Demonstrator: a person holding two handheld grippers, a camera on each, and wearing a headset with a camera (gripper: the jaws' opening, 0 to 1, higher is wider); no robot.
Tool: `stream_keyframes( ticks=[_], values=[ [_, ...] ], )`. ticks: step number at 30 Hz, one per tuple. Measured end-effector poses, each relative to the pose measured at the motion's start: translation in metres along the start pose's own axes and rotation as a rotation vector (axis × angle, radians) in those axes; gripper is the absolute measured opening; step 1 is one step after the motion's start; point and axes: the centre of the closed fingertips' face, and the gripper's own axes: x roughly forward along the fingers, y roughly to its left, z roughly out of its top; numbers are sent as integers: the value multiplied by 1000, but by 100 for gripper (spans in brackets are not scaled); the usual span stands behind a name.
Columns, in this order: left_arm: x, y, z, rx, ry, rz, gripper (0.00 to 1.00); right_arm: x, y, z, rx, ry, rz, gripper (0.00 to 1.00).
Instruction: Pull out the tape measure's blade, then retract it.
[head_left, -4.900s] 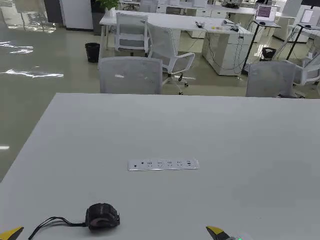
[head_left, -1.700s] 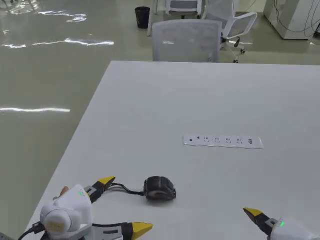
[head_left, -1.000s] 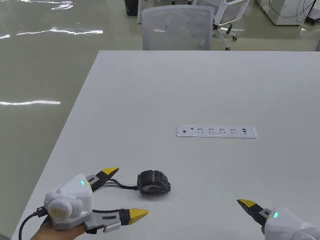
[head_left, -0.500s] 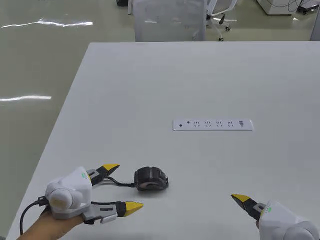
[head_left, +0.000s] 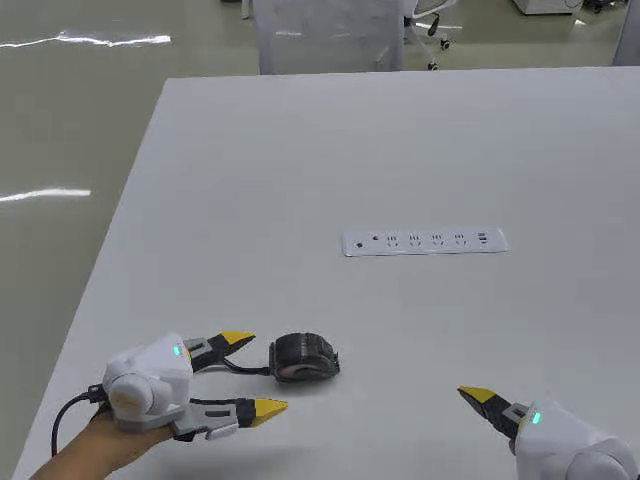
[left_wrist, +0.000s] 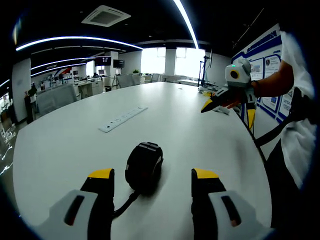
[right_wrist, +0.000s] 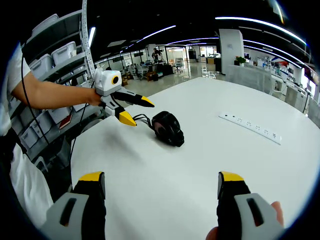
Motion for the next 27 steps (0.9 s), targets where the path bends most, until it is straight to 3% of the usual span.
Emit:
stream_keyframes(
  ticks=[14, 27],
  values=[
    [11, 7, -1, 57, -10, -52, 53, 9, 4, 0, -8, 22, 15, 95],
    [26, 10, -11, 104, 35, -100, 49, 9, 9, -6, -8, 39, 28, 95]
  ],
)
